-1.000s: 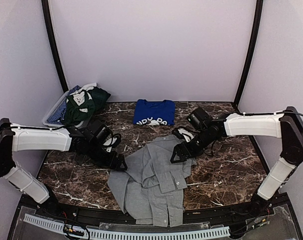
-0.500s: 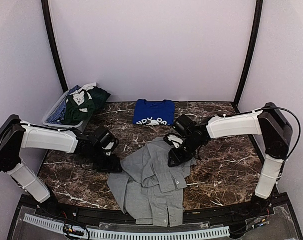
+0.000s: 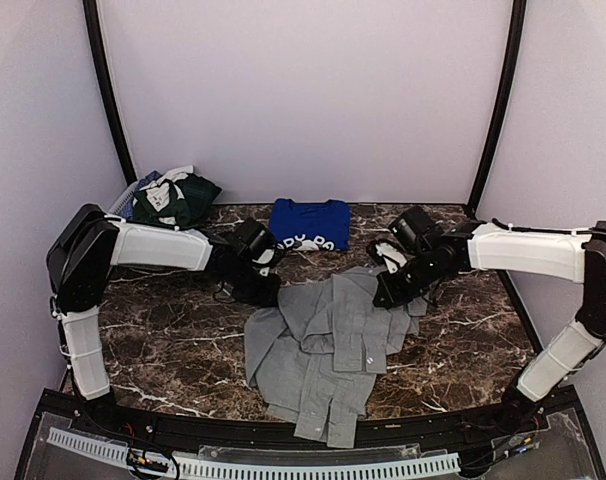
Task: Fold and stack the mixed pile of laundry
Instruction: Move the crumpled shirt to the center of the board, then pick up the crumpled shirt from the center of the board.
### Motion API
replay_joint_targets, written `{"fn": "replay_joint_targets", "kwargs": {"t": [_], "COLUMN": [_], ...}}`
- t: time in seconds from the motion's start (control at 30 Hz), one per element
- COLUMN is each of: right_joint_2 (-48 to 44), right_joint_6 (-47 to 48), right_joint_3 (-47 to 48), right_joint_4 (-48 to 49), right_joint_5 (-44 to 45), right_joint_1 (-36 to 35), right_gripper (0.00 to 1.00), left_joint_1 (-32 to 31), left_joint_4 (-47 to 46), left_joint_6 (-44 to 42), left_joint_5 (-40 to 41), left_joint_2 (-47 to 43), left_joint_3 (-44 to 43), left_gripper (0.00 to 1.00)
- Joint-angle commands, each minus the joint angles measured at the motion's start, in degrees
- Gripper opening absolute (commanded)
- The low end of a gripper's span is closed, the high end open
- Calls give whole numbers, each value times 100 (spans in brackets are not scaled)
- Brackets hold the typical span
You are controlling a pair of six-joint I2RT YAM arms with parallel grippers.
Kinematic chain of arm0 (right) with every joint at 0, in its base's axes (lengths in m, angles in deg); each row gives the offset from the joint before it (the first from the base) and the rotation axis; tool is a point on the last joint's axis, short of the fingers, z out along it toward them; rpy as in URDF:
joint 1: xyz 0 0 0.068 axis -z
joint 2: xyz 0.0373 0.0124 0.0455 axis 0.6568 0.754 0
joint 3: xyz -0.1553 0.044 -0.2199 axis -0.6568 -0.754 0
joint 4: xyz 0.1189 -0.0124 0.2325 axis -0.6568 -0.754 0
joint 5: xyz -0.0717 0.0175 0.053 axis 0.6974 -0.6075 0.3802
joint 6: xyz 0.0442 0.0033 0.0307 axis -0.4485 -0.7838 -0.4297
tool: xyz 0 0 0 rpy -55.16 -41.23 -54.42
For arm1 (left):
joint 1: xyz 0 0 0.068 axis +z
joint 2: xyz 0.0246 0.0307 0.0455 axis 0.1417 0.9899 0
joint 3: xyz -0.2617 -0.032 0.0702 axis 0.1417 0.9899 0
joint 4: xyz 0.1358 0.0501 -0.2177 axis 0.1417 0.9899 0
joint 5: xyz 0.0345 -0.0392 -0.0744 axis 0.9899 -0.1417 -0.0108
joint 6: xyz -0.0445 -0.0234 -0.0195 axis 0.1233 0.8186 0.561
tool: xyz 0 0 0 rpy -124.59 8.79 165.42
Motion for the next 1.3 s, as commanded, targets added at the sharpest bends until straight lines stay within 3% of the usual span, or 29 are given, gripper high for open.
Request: {"fn": "replay_joint_targets", "kwargs": {"t": [0.0,0.03,0.1,0.13,0.17,0.2,0.3,0.37,0.47,0.6,0.73,0.83,1.0,1.1,1.13,1.27], "right_joint_2": [-510,-511,-430,-349,-242,-130,219,446,836,1189,1496,1689,1813,1549,1446,840], "right_joint_6": [-59,-42,-13,-2,28,50,75,76,43,-28,-54,-114,-207,-217,-218,-197], "right_joint_3": [-75,-19,120,190,271,388,604,718,838,851,735,635,579,544,556,671], "right_joint_4": [10,-7,-24,-9,-14,-33,-66,-117,-154,-39,221,357,397,377,326,45], "right_joint_5": [-107,-81,-41,-30,-29,-24,260,523,844,943,847,881,936,874,870,879], "right_joint_1": [37,35,35,35,35,23,-68,-139,-258,-424,-513,-565,-580,-584,-582,-581], "right_gripper": [9,21,58,69,76,80,86,89,92,93,86,74,35,5,0,0], "left_joint_1": [6,3,8,3,2,6,102,232,469,612,616,616,616,610,602,593], "left_joint_4": [267,412,547,538,497,518,544,432,112,-11,3,-181,-625,-726,-723,-734], "left_joint_6": [-908,-986,-1155,-1208,-1211,-1206,-1121,-976,-652,-519,-317,-67,242,302,304,339], "left_joint_5": [-181,-250,-515,-715,-781,-830,-836,-834,-908,-784,-649,-608,-679,-887,-898,-881], "left_joint_2": [422,607,781,803,814,806,623,368,-194,-807,-1203,-1526,-2015,-2011,-2000,-1999], "left_joint_3": [-1138,-1316,-1721,-1842,-1870,-1924,-1860,-1605,-1063,-328,263,851,1564,1707,1776,1995], "left_gripper": [0,0,0,3,11,16,44,56,69,80,82,82,82,82,82,81]}}
